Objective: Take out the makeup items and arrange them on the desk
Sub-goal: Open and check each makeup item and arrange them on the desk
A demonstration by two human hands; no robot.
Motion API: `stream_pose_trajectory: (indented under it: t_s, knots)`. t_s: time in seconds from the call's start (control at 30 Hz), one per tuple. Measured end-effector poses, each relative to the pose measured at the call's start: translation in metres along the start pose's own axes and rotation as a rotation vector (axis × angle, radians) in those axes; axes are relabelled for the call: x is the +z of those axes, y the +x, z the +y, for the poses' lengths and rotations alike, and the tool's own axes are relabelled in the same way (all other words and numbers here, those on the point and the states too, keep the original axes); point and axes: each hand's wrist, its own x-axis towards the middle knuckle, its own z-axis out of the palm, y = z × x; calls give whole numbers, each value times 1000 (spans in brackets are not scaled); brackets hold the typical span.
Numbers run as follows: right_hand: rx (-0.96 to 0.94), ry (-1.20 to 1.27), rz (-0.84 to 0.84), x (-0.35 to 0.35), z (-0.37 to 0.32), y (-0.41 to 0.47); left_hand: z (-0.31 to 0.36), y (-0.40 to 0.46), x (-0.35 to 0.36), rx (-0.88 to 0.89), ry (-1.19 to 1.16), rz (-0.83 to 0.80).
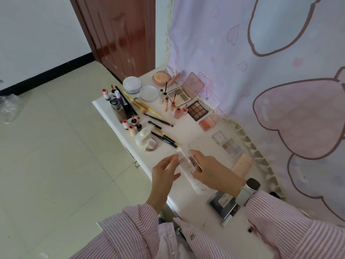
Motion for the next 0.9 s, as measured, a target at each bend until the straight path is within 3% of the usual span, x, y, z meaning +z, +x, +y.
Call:
stream_pose_trajectory:
  t_s: [0.17, 0.4, 0.57, 0.73, 0.9]
  knots:
    - [-59, 123, 54, -10, -19, -5, 19, -4, 15, 63, -79, -73]
    - [-128, 230, 213, -28, -35, -14, 52, 2, 11, 121, 59, -123]
    - [-223, 296, 269, -51, -51, -12, 90, 6, 11, 289, 93, -81]
    - [-291, 89, 257, -86, -69, -14, 122, 5, 18, 450, 76, -60]
    - [-323, -99, 326, -93, -78, -18, 128, 4, 20, 455, 18, -83]
